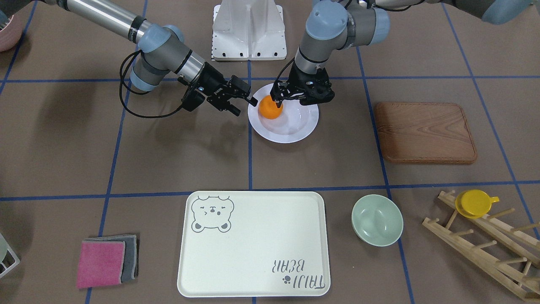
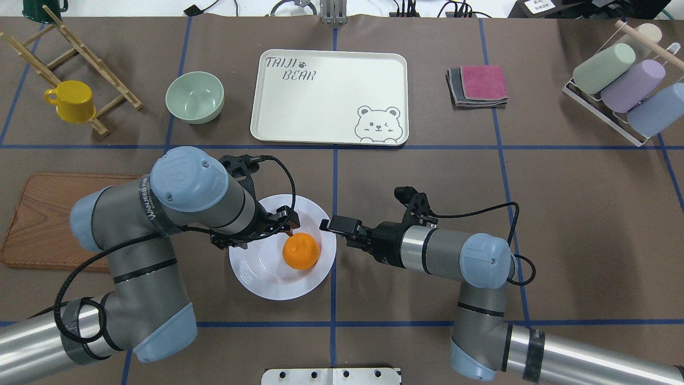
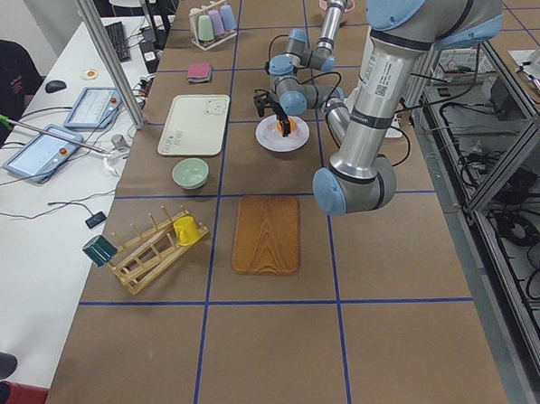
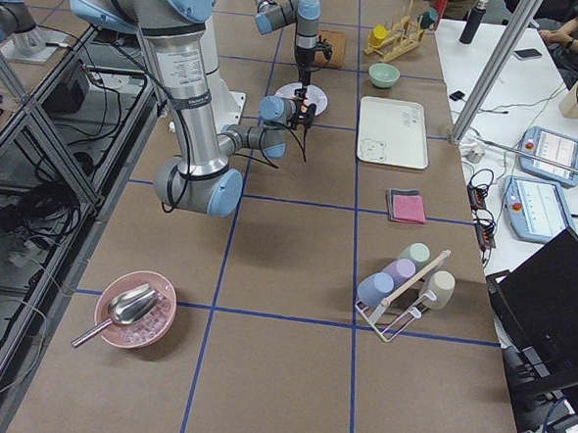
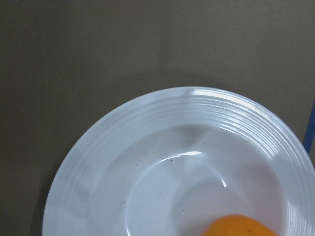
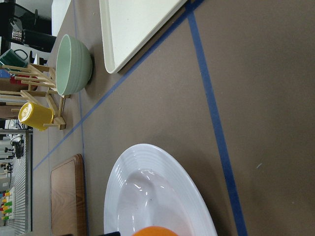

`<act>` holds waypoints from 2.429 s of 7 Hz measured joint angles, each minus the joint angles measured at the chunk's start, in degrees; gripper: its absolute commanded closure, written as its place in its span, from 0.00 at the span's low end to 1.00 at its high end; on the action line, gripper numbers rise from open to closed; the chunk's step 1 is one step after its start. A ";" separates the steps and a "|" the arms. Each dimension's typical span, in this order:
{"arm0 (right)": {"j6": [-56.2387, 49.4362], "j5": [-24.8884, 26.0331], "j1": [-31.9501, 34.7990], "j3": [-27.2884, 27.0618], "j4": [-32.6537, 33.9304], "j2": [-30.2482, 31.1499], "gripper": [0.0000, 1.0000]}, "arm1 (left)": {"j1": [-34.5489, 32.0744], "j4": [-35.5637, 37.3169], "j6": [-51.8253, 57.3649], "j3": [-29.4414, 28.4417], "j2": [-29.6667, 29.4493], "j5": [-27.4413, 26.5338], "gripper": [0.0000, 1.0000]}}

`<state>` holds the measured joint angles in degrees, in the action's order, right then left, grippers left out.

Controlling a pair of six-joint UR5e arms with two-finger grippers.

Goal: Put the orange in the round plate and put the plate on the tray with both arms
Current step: 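Release the orange onto the plate and grasp the plate rim with the right gripper, then lift the plate with the right gripper toward the bear tray while the left arm withdraws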

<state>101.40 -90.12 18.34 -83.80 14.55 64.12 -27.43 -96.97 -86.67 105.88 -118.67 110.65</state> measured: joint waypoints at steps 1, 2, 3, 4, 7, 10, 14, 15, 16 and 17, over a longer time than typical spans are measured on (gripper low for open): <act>-0.02 -0.03 -0.25 0.47 -0.07 -0.28 0.04 | -0.36 0.14 0.62 1.50 0.95 0.11 0.02; 0.02 -0.03 -0.35 0.64 -0.14 -0.49 0.06 | -0.68 0.20 1.12 2.36 1.55 0.17 0.02; 0.07 -0.01 -0.45 0.86 -0.15 -0.70 0.06 | -1.23 0.23 1.52 3.23 2.20 0.47 0.02; 0.09 -0.04 -0.67 1.30 -0.14 -0.90 0.06 | -1.95 0.26 2.03 4.33 3.18 1.28 0.02; 0.09 -0.02 -1.35 3.31 -0.14 -2.65 0.34 | -3.20 0.29 2.62 5.74 4.53 2.77 0.02; 0.58 -0.25 -1.54 3.21 -1.94 -3.07 0.93 | -3.77 0.36 2.73 5.82 4.66 2.90 0.03; 2.36 0.03 -1.38 2.94 -6.36 -3.71 1.00 | -6.75 0.46 5.10 6.91 5.68 6.54 0.02; 2.49 0.18 -1.38 2.89 -6.43 -3.93 1.00 | -9.67 0.54 7.85 8.35 7.06 10.35 0.02; 2.59 0.53 -1.31 2.81 -6.48 -4.23 1.00 | -12.69 0.60 9.59 9.52 8.04 13.62 0.02; 3.30 1.13 -0.92 2.67 -6.53 -4.78 1.00 | -15.18 0.62 11.80 10.78 9.35 15.23 0.02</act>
<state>104.71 -88.99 17.42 -81.13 8.03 59.35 -42.61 -96.34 -74.87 116.66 -109.32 125.88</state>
